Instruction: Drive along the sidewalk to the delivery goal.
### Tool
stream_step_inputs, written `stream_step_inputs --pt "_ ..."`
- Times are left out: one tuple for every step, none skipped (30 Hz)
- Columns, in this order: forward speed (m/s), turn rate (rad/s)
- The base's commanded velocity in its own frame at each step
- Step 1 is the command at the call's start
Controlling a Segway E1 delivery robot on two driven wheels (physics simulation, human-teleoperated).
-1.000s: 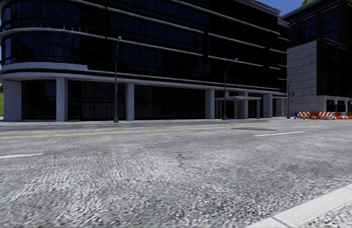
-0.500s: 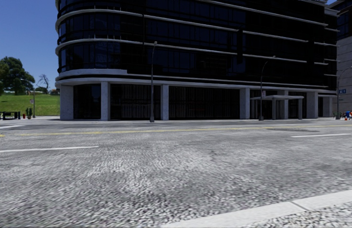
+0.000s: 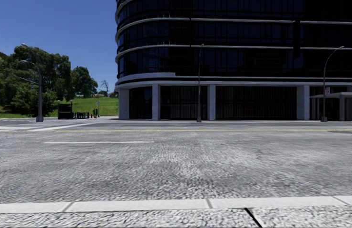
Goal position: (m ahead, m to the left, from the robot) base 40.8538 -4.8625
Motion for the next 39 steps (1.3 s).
stream_step_inputs --pt "-0.83 0.68" --pt "-0.83 0.68" --pt "-0.83 0.68" --pt "-0.83 0.68" --pt "-0.83 0.68" --pt "-0.83 0.68" --pt "-0.83 0.68" --pt "-0.83 0.68" --pt "-0.83 0.68" --pt "-0.83 0.68" --pt "-0.83 0.68" --pt "-0.83 0.68" --pt "-0.83 0.69" --pt "-0.83 0.72" --pt "-0.83 0.72" --pt "-0.83 0.74" --pt "-0.83 0.76" --pt "-0.83 0.78" --pt "-0.83 0.78" --pt "-0.83 0.80" --pt "-0.83 0.81" --pt "-0.83 0.81" --pt "-0.83 0.81" --pt "-0.83 0.81" --pt "-0.83 0.81" --pt "-0.83 0.81" --pt "-0.83 0.81" --pt "-0.83 0.81" --pt "-0.83 0.81" --pt "-0.83 0.81" --pt "-0.83 0.81" --pt "-0.83 0.81" --pt "-0.83 0.81" --pt "-0.83 0.81" --pt "-0.83 0.81" --pt "-0.83 0.81" --pt "-0.83 0.81" --pt "-0.83 0.81" --pt "-0.83 0.81"
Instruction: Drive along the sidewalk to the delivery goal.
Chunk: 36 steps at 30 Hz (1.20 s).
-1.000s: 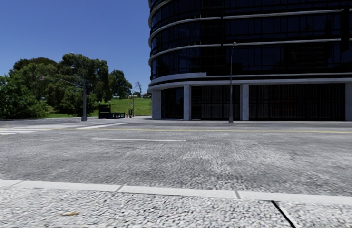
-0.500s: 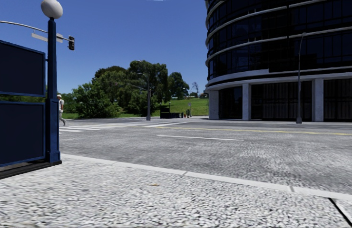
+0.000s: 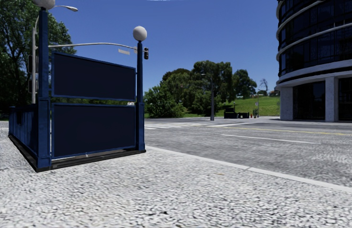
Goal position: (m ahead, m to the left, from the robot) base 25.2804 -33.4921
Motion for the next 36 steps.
stream_step_inputs --pt "-0.83 0.81" --pt "-0.83 0.81" --pt "-0.83 0.81" --pt "-0.83 0.81" --pt "-0.83 0.81" --pt "-0.83 0.81" --pt "-0.83 0.81" --pt "-0.83 0.81" --pt "-0.83 0.81" --pt "-0.83 0.81" --pt "-0.78 0.26" --pt "0.00 0.00" --pt "0.00 0.00" --pt "0.00 0.00" --pt "0.00 0.00" --pt "0.00 0.00" --pt "0.00 0.00" --pt "0.00 0.00" --pt "0.00 0.00" --pt "0.00 0.00" --pt "0.00 0.00" --pt "0.00 0.00" --pt "0.00 0.00" --pt "0.00 0.00" --pt "0.00 0.00" --pt "0.00 0.00" --pt "0.46 0.00" --pt "0.46 0.00" --pt "2.00 0.01" --pt "2.00 0.27" --pt "2.00 0.27" --pt "2.00 0.45" --pt "2.00 0.52" --pt "2.00 0.53" --pt "2.00 0.53" --pt "2.00 0.54"
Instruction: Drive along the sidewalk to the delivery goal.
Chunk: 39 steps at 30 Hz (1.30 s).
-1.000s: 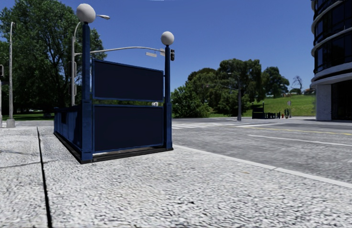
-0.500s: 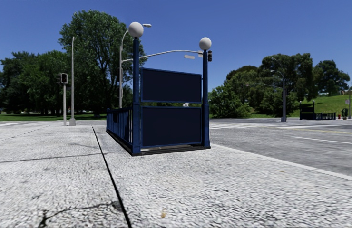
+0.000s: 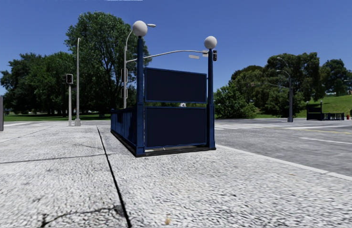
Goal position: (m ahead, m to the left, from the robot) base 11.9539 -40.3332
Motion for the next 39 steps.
stream_step_inputs --pt "2.00 0.54" --pt "2.00 0.54" --pt "2.00 0.54" --pt "2.00 0.54" --pt "2.00 0.54" --pt "2.00 0.54" --pt "2.00 0.56" --pt "2.00 0.56" --pt "2.00 0.56" --pt "2.00 0.57" --pt "2.00 0.57" --pt "2.00 0.57" --pt "2.00 0.57" --pt "2.00 0.57" --pt "2.00 0.57" --pt "2.00 0.57" --pt "2.00 0.57" --pt "2.00 0.57" --pt "2.00 0.57" --pt "2.00 0.57" --pt "2.00 0.57" --pt "2.00 0.57" --pt "2.00 0.57" --pt "2.00 0.57" --pt "2.00 0.57" --pt "2.00 0.57" --pt "2.00 0.57" --pt "2.00 0.57" --pt "2.00 0.57" --pt "2.00 0.57" --pt "2.00 0.57" --pt "2.00 0.57" --pt "2.00 0.57" --pt "2.00 0.57" --pt "2.00 0.50" --pt "2.00 0.41" --pt "2.00 0.34" --pt "2.00 0.34" --pt "2.00 0.17"
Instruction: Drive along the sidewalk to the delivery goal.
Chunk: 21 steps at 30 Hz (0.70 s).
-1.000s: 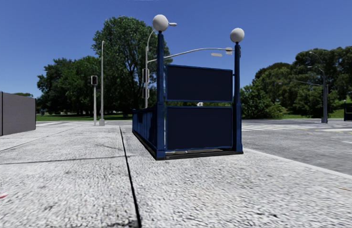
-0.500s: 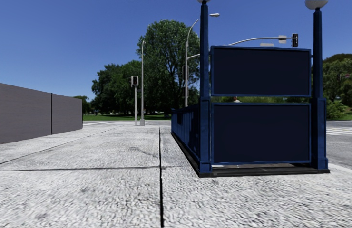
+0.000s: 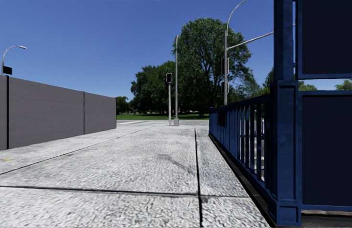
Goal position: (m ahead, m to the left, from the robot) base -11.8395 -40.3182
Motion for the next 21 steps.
stream_step_inputs --pt "2.00 0.00" --pt "2.00 0.00" --pt "2.00 0.00" --pt "2.00 0.00" --pt "2.00 0.00" --pt "2.00 0.00" --pt "2.00 0.00" --pt "2.00 0.00" --pt "2.00 0.00" --pt "2.00 0.00" --pt "2.00 0.00" --pt "2.00 0.00" --pt "2.00 0.00" --pt "2.00 0.00" --pt "2.00 0.00" --pt "2.00 0.00" --pt "2.00 0.00" --pt "2.00 0.00" --pt "2.00 0.00" --pt "2.00 0.00" --pt "2.00 0.00"
